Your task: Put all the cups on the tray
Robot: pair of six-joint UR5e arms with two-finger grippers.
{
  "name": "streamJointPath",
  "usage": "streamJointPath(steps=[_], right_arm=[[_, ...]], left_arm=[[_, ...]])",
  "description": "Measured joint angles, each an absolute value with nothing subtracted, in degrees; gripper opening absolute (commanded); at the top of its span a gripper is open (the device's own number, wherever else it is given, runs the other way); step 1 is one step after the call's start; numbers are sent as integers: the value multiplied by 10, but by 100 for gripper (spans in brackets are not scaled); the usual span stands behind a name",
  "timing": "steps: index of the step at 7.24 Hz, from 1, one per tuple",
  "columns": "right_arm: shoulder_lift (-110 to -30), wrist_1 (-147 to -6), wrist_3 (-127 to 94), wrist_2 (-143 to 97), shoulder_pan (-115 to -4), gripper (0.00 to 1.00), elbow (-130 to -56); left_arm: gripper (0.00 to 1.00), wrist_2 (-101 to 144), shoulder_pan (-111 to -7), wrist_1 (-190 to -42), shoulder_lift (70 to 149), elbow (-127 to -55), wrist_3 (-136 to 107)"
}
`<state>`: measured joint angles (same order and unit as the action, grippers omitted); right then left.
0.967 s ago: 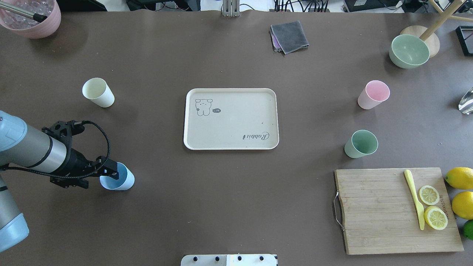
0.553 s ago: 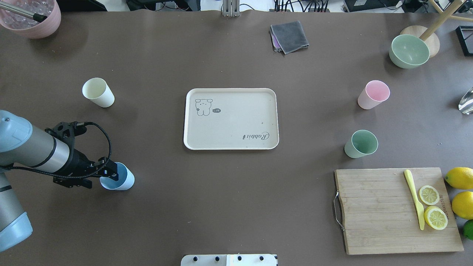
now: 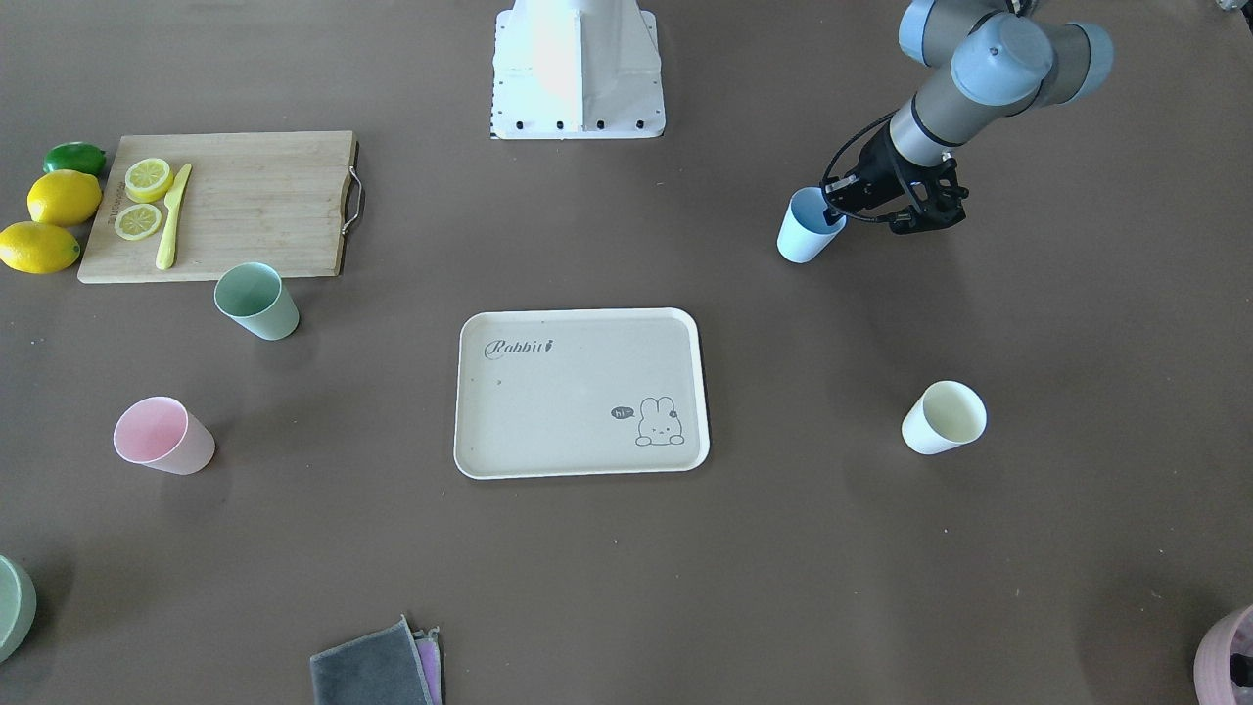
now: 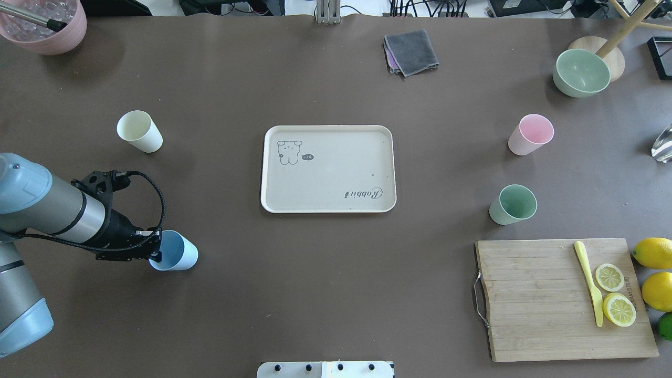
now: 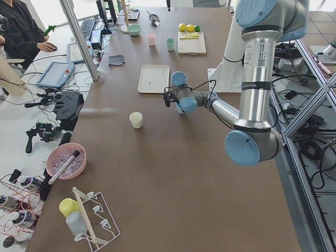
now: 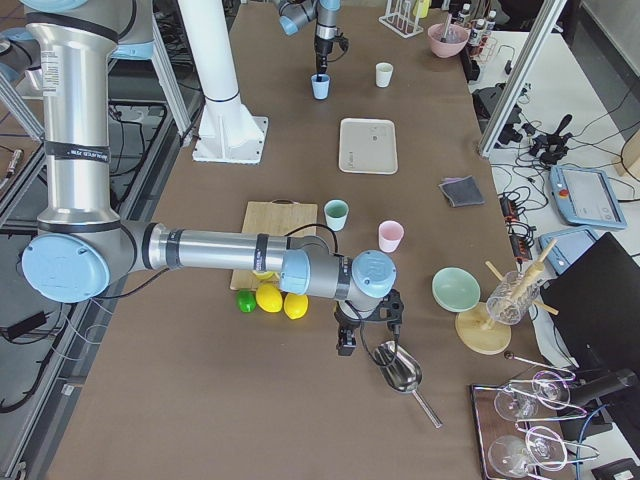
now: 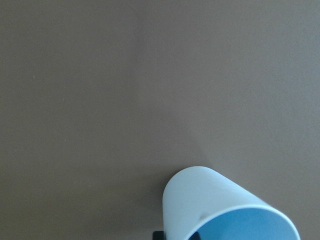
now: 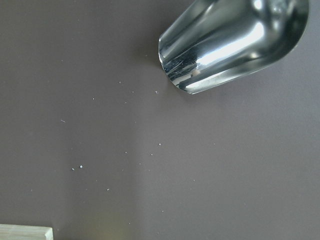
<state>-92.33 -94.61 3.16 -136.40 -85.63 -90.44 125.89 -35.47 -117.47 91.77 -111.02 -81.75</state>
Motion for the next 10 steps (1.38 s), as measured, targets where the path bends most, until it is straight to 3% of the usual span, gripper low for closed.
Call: streamJointPath(steps=[3,5,10], right_arm=[[-922,-947,31,-1366,-855,100,-904],[-918,-948,31,-1366,-852,100,-904],[-914,-948,29,-1366,-846,100,-905]], left_arm=[[0,1303,-385,-1144,954,-1112,-822],[0,1303,-389,-1027,1066,-1089,-822],[0,1303,-411,-953,1249,-953,-820]])
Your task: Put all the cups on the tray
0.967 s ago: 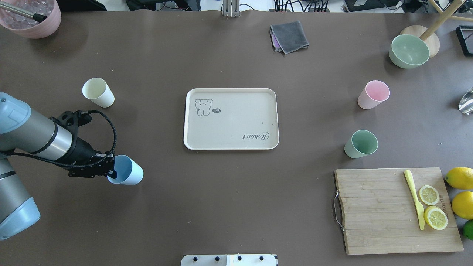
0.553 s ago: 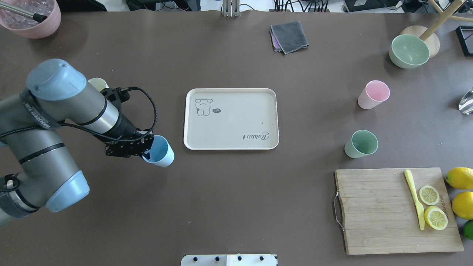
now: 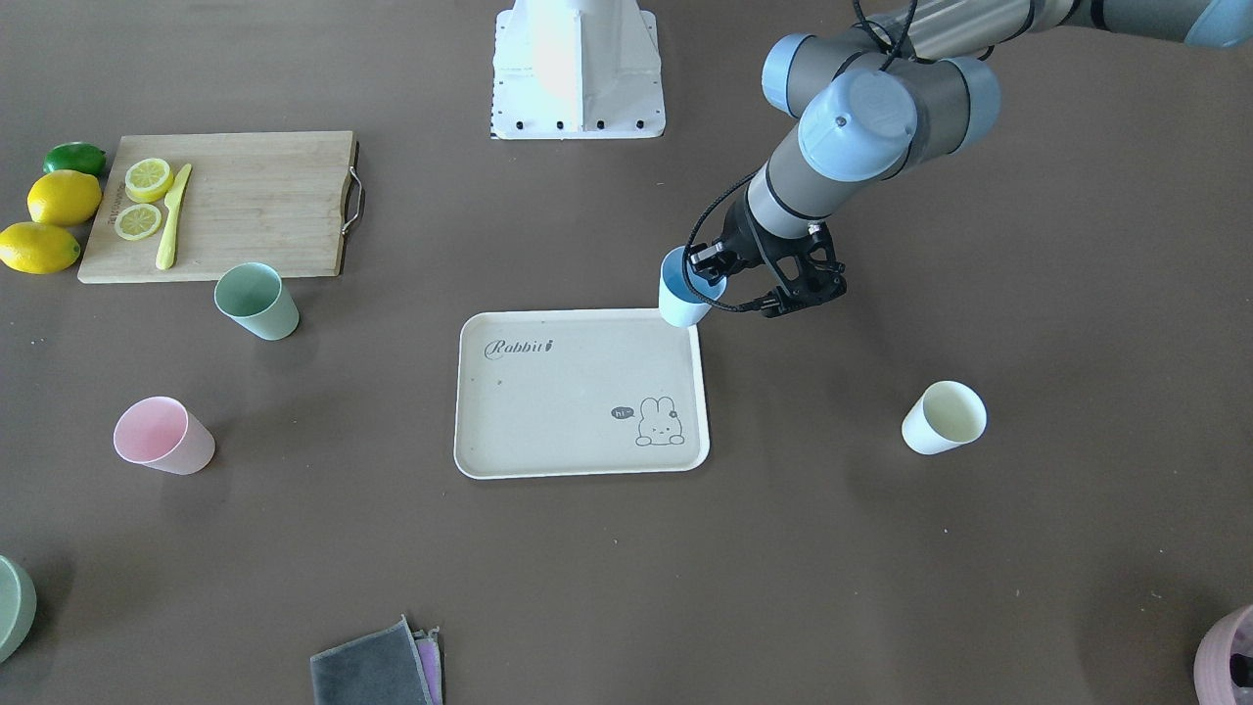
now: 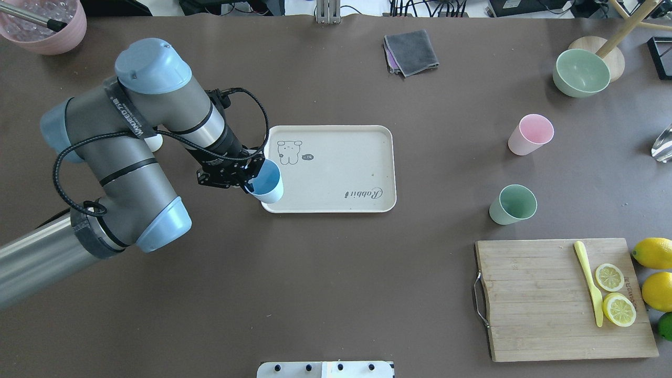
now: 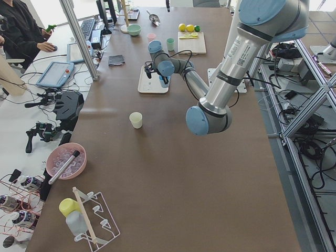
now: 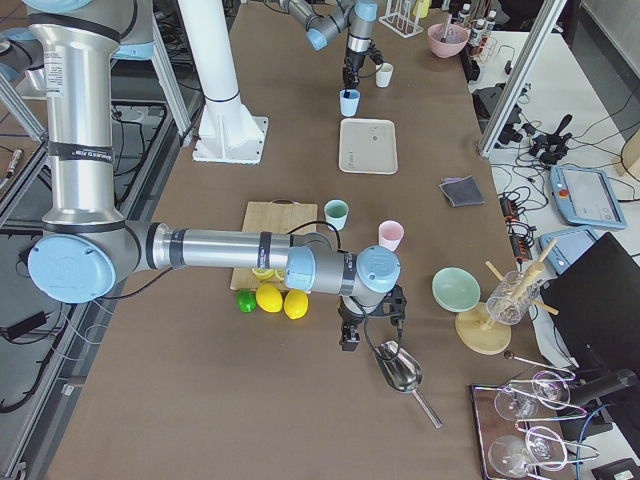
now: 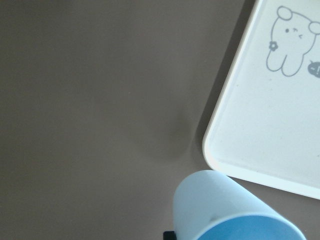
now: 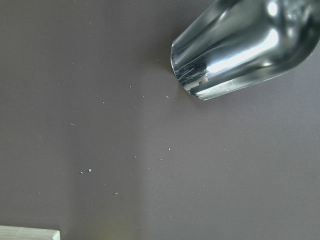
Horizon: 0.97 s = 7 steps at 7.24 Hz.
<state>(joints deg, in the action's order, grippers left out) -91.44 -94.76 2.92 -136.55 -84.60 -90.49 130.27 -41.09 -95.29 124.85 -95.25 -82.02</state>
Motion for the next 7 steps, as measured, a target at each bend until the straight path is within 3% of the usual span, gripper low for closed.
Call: streamJointPath(steps=[3,7], right_arm=[[-911,-947,29,-1366,-846,100,-906],[-908,-948,29,-1366,-844,100,-906]], left_arm=[[0,1301,-418,-986,1295,-876,-820],[0,1282,-416,-1032,1305,-833,-822]])
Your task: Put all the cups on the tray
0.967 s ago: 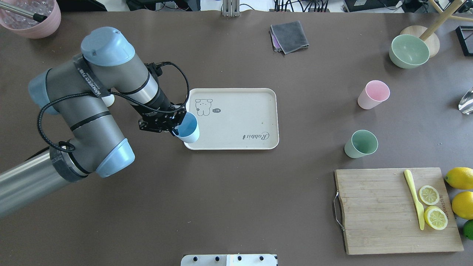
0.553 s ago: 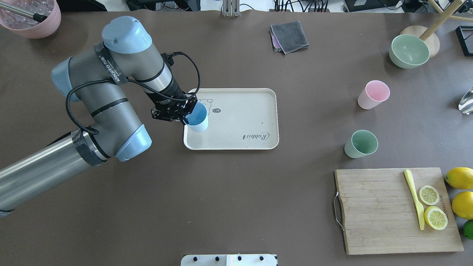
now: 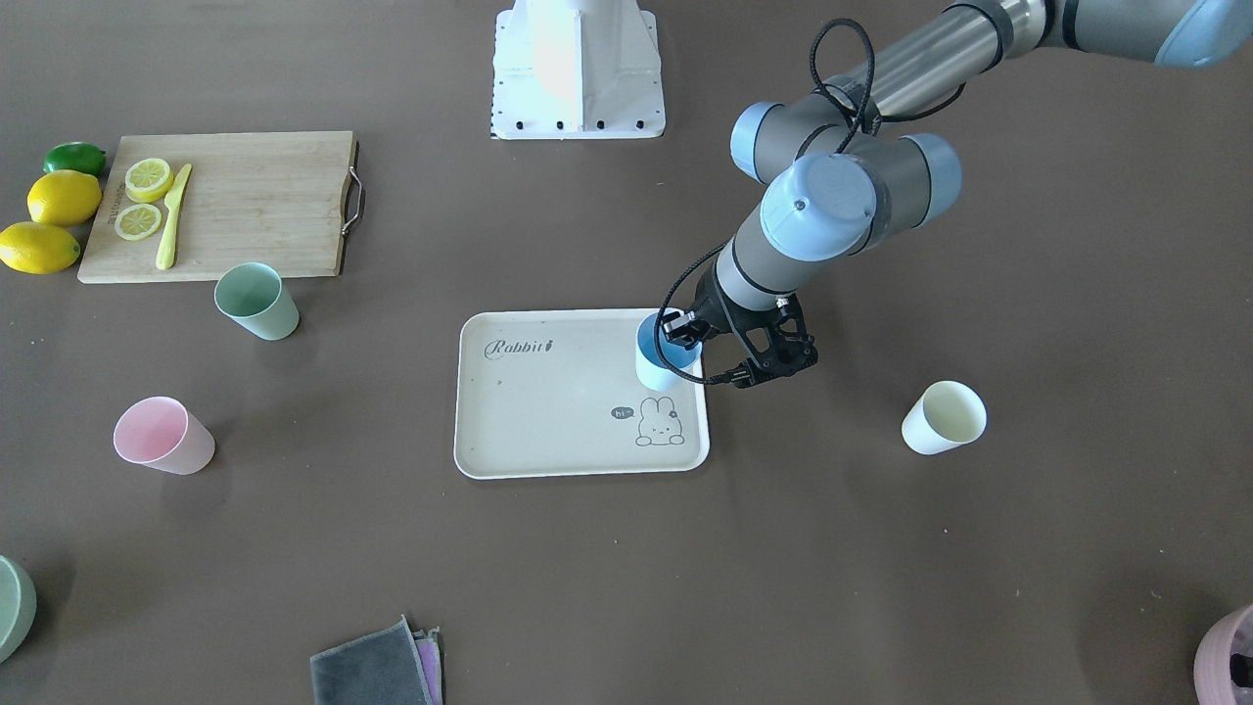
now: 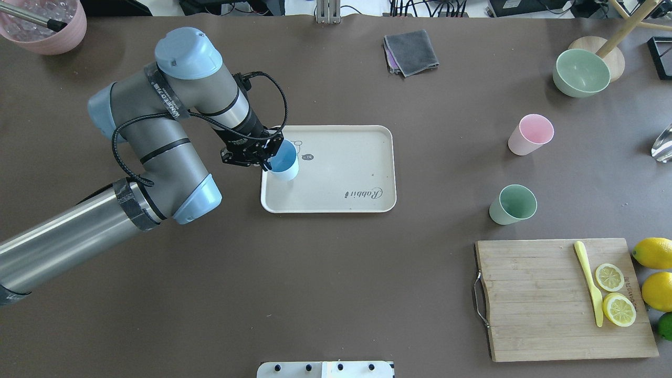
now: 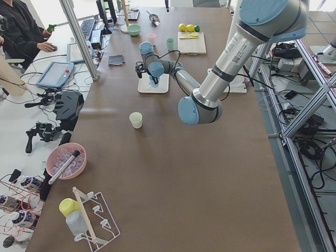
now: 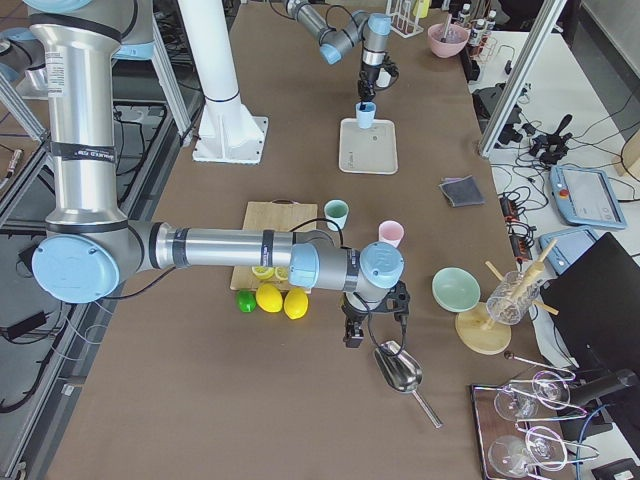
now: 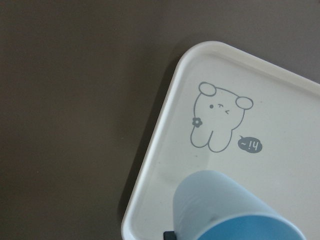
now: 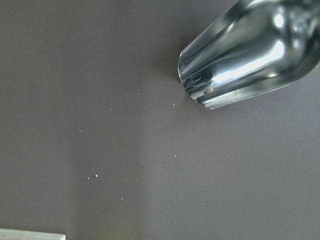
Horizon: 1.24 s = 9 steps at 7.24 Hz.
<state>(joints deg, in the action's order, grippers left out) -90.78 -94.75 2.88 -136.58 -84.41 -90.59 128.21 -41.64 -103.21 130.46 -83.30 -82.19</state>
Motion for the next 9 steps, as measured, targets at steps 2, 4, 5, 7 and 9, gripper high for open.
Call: streamJointPath(steps=[2,4,5,7,9], right_arm=[[-907,-947,28,-1366,-843,100,-905],[-907,-948,29,-1366,-842,100,-905],[-907,-948,28,-1366,-841,100,-906],[-905,-950,28,-1366,-841,100,-909],[-894,-953,26,-1372,-841,100,-912]], left_arm=[[0,1282,-412,-1035,1306,-829,-823],[70,1282,-405,-1034,1307,-829,-824],[93,1282,-402,-1034,1307,-829,-824],[97,1282,-397,-1033,1303,-834,-822],[97,1294,-412,-1015,1300,-851,-821]])
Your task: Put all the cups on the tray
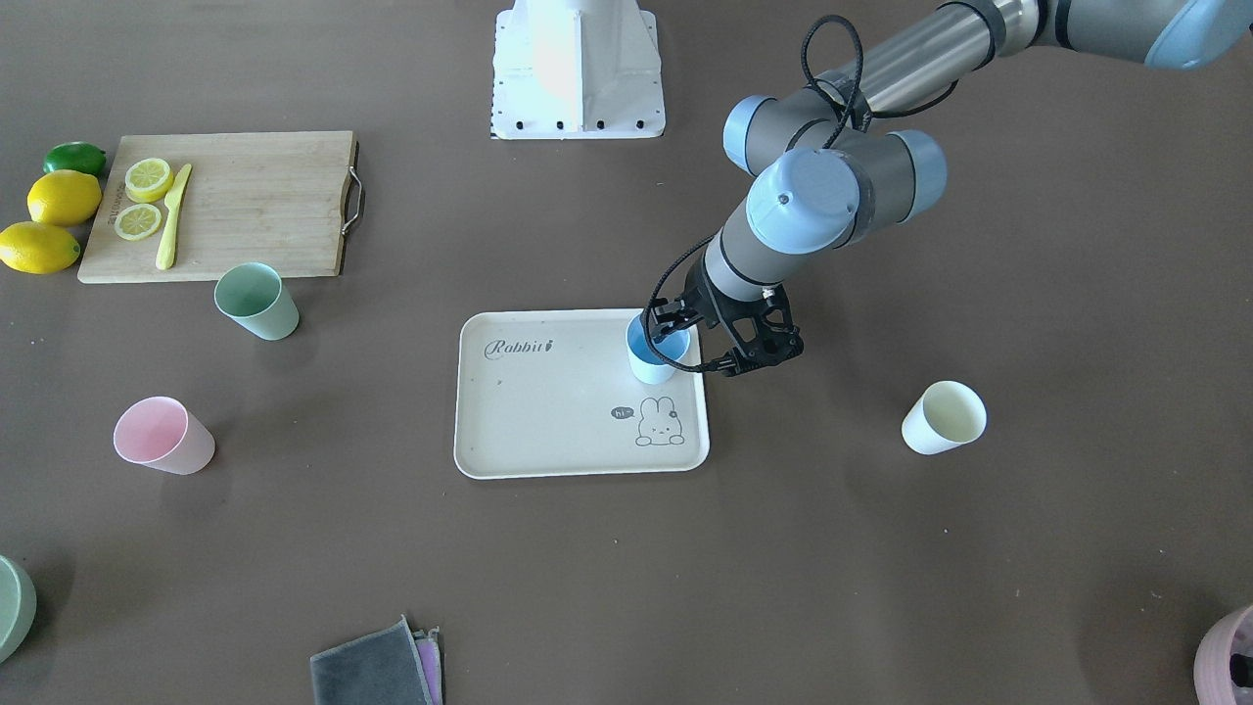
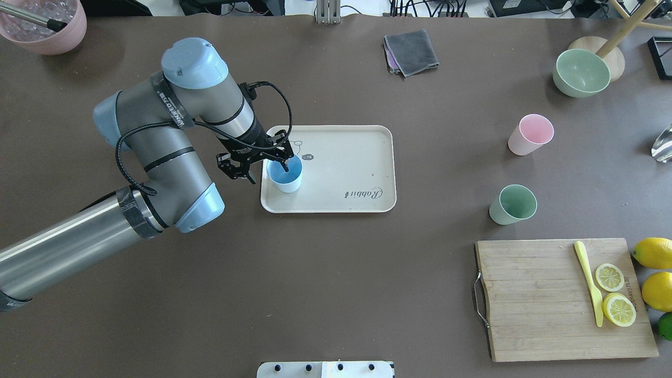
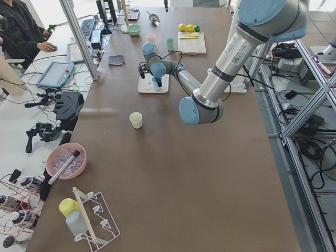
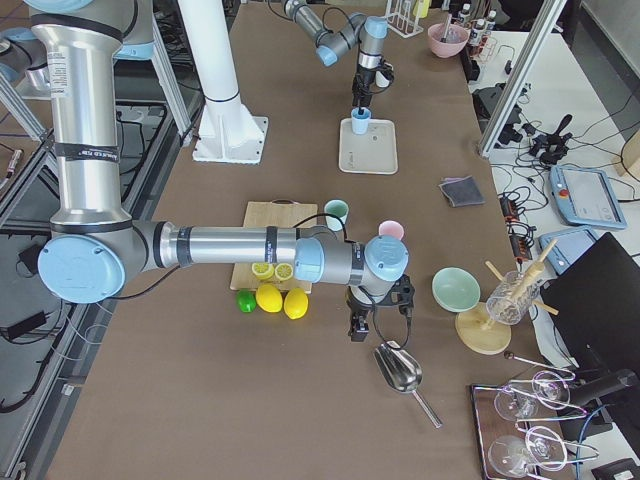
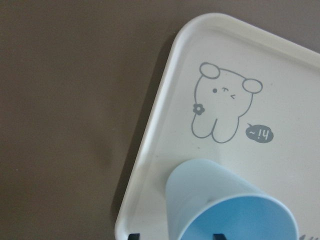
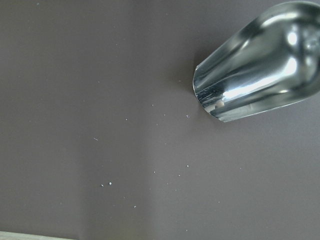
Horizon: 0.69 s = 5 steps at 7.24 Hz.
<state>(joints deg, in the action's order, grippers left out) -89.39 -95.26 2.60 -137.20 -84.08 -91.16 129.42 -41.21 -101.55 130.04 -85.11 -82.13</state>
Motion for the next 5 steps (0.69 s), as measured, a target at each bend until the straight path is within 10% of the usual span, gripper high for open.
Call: streamJointPath(steps=[5], right_arm=[[-861,-945,-202,-1376,-739,100,-998]], left_arm=[[97,1355,-509,-904,1230,-968,-706]])
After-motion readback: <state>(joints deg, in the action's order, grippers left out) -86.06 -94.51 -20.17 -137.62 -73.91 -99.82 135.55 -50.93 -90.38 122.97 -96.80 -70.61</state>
